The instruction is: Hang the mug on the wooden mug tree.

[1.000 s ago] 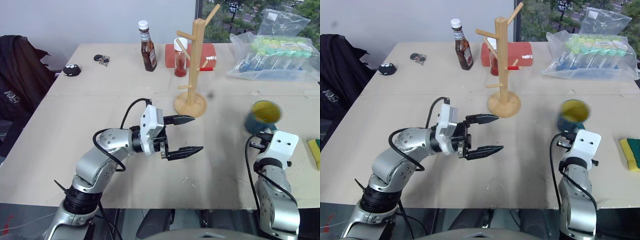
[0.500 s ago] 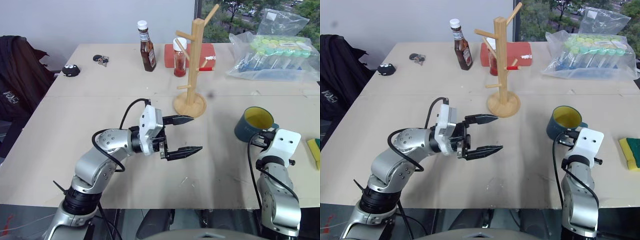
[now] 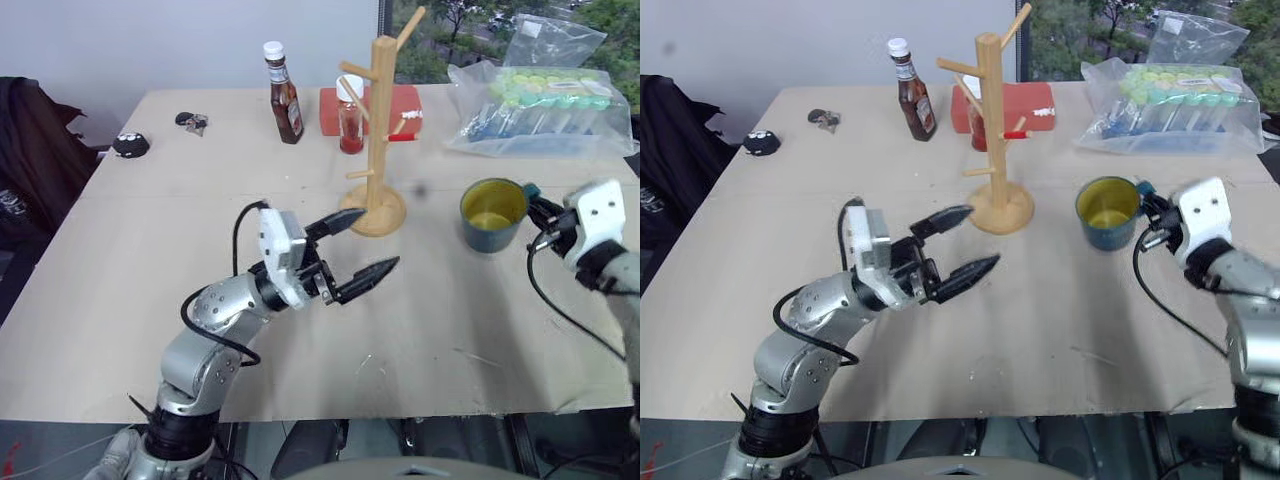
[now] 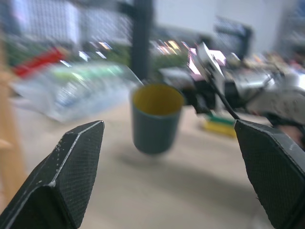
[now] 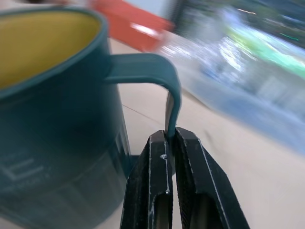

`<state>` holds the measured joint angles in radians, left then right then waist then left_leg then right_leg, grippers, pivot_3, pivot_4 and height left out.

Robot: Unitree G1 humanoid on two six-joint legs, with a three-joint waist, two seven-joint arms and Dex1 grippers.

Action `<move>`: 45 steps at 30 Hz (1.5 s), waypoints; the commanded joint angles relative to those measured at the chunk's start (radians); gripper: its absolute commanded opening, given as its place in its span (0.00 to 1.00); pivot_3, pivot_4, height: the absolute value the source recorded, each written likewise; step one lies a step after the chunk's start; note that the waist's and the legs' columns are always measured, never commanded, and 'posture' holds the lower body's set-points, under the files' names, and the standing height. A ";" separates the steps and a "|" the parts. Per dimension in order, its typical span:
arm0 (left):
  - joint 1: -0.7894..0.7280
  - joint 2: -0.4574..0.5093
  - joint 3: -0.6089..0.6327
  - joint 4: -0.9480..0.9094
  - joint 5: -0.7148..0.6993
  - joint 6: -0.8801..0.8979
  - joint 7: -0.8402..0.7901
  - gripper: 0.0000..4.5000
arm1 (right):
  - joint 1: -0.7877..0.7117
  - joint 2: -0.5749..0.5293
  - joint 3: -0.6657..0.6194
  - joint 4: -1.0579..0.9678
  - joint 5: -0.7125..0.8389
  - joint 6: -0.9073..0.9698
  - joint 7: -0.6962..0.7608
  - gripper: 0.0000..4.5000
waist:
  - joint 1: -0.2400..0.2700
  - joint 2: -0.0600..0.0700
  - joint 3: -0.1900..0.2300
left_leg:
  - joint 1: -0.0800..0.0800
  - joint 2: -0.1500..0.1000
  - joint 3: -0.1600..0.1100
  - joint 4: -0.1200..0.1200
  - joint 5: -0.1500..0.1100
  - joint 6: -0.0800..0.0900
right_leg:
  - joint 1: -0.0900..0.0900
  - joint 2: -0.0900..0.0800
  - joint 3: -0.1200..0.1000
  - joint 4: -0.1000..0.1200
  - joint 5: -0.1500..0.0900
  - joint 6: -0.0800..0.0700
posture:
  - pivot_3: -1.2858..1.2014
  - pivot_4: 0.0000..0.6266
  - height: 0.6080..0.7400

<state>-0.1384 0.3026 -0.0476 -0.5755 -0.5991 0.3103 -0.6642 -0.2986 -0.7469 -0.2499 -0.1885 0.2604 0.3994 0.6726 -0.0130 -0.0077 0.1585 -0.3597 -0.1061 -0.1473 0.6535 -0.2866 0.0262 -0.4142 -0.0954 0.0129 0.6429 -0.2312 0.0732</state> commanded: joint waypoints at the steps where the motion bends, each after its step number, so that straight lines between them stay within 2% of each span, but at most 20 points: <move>1: 0.025 -0.053 0.022 -0.090 -0.017 -0.050 0.082 1.00 | -0.201 -0.088 0.064 0.124 0.033 -0.079 0.204 0.01 | 0.000 -0.001 0.001 | 0.000 0.002 0.002 0.001 0.000 0.000 | 0.000 0.002 0.001 -0.001 0.001 -0.001 | 0.52 0.24 1.00; 6: 0.093 -0.073 0.020 -0.098 0.037 -0.130 0.097 1.00 | -0.533 -0.104 0.215 0.344 -0.007 -0.135 0.391 0.01 | 0.000 -0.003 0.002 | 0.000 0.005 0.004 0.001 0.000 0.000 | -0.001 0.004 0.002 -0.003 0.004 -0.003 | 0.52 0.24 1.00; 14: 0.167 -0.084 -0.015 -0.070 0.178 -0.292 0.105 1.00 | -0.756 -0.060 0.338 0.578 -0.075 -0.265 0.564 0.01 | 0.021 -0.003 0.002 | -0.003 0.005 0.003 0.000 -0.001 0.000 | -0.002 0.004 0.002 -0.006 0.005 -0.003 | 0.52 0.24 1.00; 20: 0.231 -0.086 -0.040 -0.031 0.224 -0.390 0.084 1.00 | -0.821 -0.025 0.382 0.626 -0.153 -0.331 0.558 0.01 | 0.026 -0.003 0.002 | -0.006 0.005 0.004 0.000 -0.001 0.000 | -0.006 0.004 0.003 -0.006 0.006 -0.003 | 0.52 0.24 1.00; 29: 0.250 -0.088 -0.066 0.004 0.238 -0.454 0.080 1.00 | -0.840 0.012 0.393 0.572 -0.163 -0.263 0.569 0.01 | 0.027 -0.003 0.002 | -0.006 0.005 0.004 0.000 -0.001 0.000 | -0.008 0.004 0.003 -0.005 0.007 -0.004 | 0.52 0.24 1.00; 45: 0.082 -0.075 -0.050 -0.052 0.211 -0.284 0.186 1.00 | -0.837 0.051 0.416 0.484 -0.187 -0.199 0.554 0.01 | 0.026 -0.003 0.002 | -0.007 0.006 0.004 0.000 -0.001 0.000 | -0.009 0.005 0.003 -0.004 0.008 -0.003 | 0.52 0.24 1.00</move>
<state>-0.0498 0.2282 -0.1093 -0.5797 -0.3692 0.0162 -0.4918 -1.1115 -0.6885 0.1831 0.3407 0.0752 0.1953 1.2360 0.0129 -0.0105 0.1602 -0.3668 -0.1005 -0.1429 0.6539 -0.2875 0.0265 -0.4231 -0.0904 0.0160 0.6391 -0.2235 0.0699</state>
